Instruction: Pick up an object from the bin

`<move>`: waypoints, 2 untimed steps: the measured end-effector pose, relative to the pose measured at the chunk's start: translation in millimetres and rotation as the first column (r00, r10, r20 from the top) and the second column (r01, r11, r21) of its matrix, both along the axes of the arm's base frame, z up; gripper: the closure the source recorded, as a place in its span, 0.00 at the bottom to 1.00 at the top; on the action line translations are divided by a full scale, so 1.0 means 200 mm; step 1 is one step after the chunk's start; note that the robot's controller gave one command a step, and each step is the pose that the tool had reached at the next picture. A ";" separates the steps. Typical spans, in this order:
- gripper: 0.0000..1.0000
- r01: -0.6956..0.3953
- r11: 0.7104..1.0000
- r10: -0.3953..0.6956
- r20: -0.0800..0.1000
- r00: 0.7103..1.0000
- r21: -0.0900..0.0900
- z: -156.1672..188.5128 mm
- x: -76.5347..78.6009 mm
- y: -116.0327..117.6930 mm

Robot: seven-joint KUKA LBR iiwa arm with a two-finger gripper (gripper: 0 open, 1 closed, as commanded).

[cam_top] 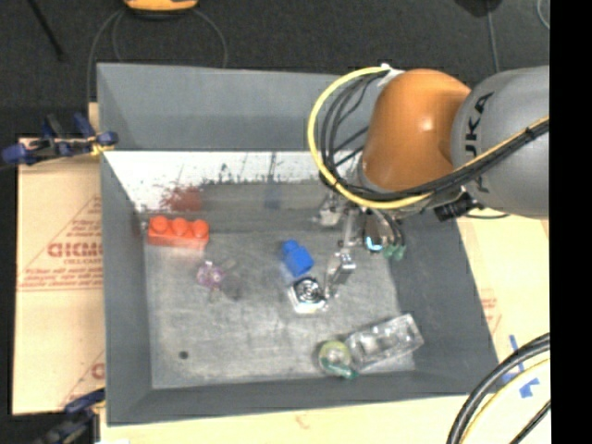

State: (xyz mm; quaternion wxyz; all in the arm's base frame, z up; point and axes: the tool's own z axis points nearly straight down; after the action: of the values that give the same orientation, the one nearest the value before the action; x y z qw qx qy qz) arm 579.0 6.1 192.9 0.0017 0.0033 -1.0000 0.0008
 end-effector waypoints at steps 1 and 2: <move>0.00 0.020 1.000 -0.020 0.014 1.000 0.005 -0.60 0.15 0.18; 0.00 0.337 0.941 -0.337 0.012 0.941 0.006 -0.26 0.21 0.14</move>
Offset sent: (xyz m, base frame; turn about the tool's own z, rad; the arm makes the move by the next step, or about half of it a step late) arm 0.0261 0.0362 -0.1229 0.0219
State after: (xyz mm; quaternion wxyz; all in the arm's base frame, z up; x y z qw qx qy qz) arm 620.6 33.8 140.1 -0.0046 -0.1678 -0.9858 -0.0017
